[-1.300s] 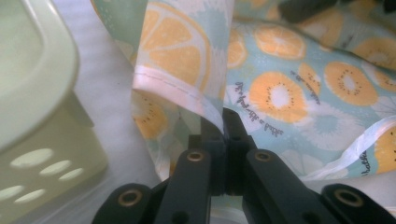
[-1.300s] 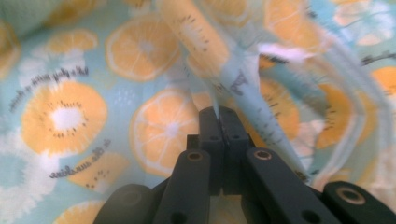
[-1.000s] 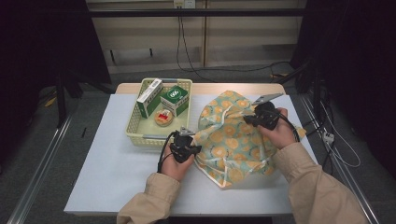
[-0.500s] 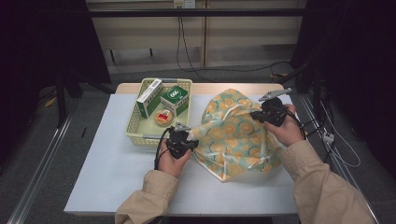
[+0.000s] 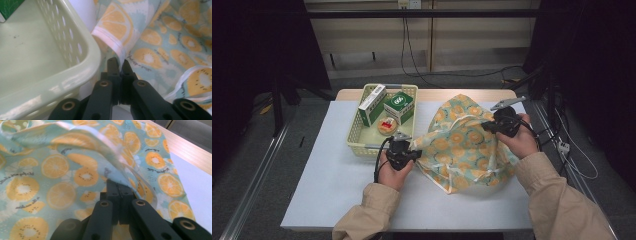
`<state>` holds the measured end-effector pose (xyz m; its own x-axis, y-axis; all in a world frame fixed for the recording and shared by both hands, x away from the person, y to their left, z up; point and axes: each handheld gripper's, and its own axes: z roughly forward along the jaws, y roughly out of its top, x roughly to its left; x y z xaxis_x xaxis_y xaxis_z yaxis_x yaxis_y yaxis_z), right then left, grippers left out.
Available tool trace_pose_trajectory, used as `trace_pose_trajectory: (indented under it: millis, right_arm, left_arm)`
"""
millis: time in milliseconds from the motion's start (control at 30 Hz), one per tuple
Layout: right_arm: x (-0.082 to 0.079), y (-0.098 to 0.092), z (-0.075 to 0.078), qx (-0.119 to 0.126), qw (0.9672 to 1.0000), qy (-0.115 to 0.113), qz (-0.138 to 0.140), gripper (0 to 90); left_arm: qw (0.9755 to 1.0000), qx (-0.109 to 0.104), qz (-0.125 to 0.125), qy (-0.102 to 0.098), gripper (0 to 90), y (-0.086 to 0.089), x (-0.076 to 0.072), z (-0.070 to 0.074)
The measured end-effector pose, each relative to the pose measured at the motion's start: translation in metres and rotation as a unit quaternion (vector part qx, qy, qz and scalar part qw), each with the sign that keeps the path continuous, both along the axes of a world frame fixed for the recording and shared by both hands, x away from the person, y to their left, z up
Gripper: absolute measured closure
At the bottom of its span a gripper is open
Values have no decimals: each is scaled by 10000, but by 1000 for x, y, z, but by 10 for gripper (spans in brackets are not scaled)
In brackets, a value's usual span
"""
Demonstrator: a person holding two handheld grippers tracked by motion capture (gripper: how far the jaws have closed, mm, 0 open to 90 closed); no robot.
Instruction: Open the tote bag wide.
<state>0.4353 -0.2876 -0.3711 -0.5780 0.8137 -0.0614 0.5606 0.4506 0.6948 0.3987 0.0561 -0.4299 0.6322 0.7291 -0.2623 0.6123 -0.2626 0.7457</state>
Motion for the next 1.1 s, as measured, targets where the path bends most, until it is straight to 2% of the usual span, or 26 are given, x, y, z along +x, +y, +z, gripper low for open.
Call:
trace_pose_trajectory:
  millis: [100, 267, 333, 467, 633, 700, 900, 1033, 1100]
  right_arm:
    - [-1, 6, -2, 1, 10000, 11, 98, 900]
    - [-2, 17, -3, -49, 9996, 28, 264, 900]
    - [-2, 20, -4, -61, 9995, 41, 302, 900]
    - [-1, 24, -6, -98, 9993, 81, 354, 900]
    - [0, 28, -7, -100, 9991, 115, 385, 900]
    - [0, 28, -8, -108, 9991, 106, 400, 900]
    - [0, 29, -9, -102, 9991, 112, 407, 900]
    - [1, 28, -8, -70, 9991, 108, 403, 900]
    - [1, 27, -8, -45, 9991, 108, 398, 900]
  left_arm:
    - [10000, -70, -69, -1, 769, -1, -1, 1]
    - [9991, -214, -333, 168, 564, -2, -5, 7]
    - [9992, -117, -386, 25, 518, -4, -8, 14]
    - [9989, -129, -446, -56, 473, 1, -9, 28]
    - [9982, -214, -556, 18, 372, 6, -11, 38]
    - [9976, -267, -643, 19, 360, 8, -12, 43]
    - [9972, -167, -693, -235, 247, 18, -7, 63]
    - [9967, -101, -693, -416, 206, 26, 2, 70]
    - [9967, -102, -688, -419, 172, 31, 8, 71]
